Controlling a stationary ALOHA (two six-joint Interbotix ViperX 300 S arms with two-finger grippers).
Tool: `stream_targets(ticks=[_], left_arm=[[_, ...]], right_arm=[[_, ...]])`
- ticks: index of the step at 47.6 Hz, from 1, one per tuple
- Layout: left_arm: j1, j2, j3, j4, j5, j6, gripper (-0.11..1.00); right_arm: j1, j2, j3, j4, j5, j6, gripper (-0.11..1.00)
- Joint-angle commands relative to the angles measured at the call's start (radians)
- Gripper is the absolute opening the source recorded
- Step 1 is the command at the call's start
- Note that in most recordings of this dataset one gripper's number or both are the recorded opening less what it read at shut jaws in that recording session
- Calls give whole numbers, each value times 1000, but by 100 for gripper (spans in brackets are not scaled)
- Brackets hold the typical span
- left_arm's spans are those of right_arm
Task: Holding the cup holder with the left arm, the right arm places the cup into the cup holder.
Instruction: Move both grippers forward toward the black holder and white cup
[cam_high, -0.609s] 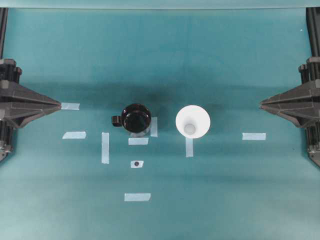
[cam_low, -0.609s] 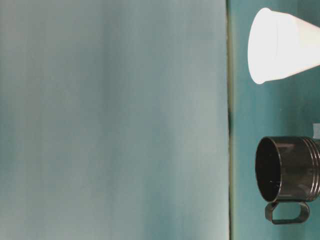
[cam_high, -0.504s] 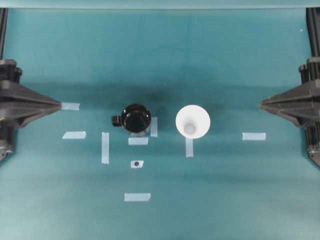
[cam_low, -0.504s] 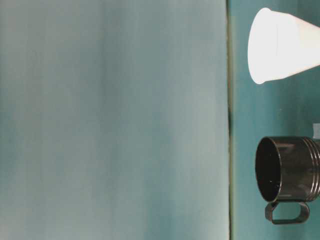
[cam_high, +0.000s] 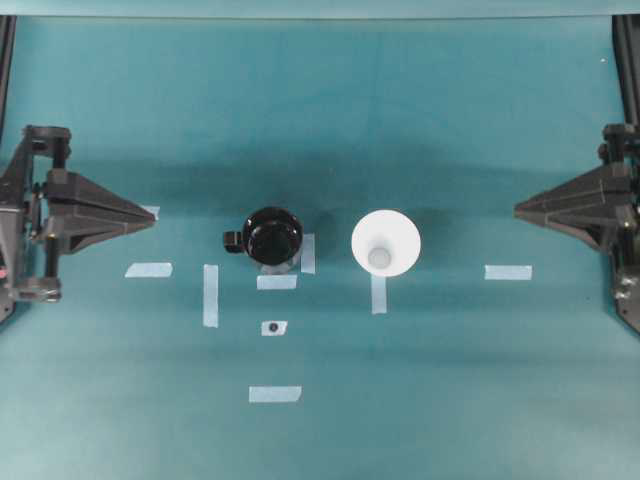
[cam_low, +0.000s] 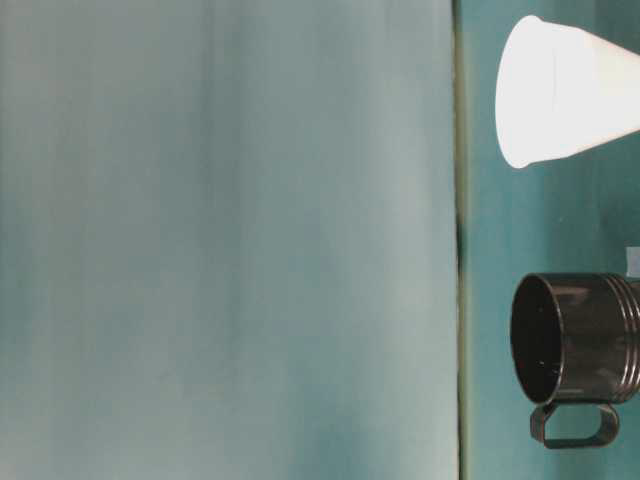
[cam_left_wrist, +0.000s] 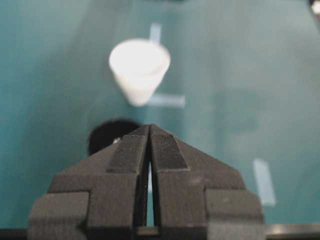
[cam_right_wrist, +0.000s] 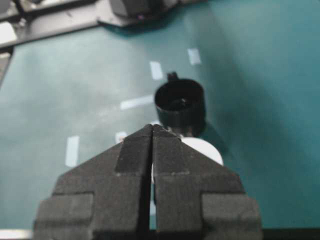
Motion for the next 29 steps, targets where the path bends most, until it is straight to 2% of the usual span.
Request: stream_targets(ticks=[1,15,29], left_arm=[[18,28,-34,5,14,15,3],[52,130,-117,5,100,150,3],[54,310,-207,5,118,149,3]], right_arm=[[-23,35,-41,3,41,11,2],[-78,166,-121,0,143,8,2],[-98,348,-219,-2,291,6,2]])
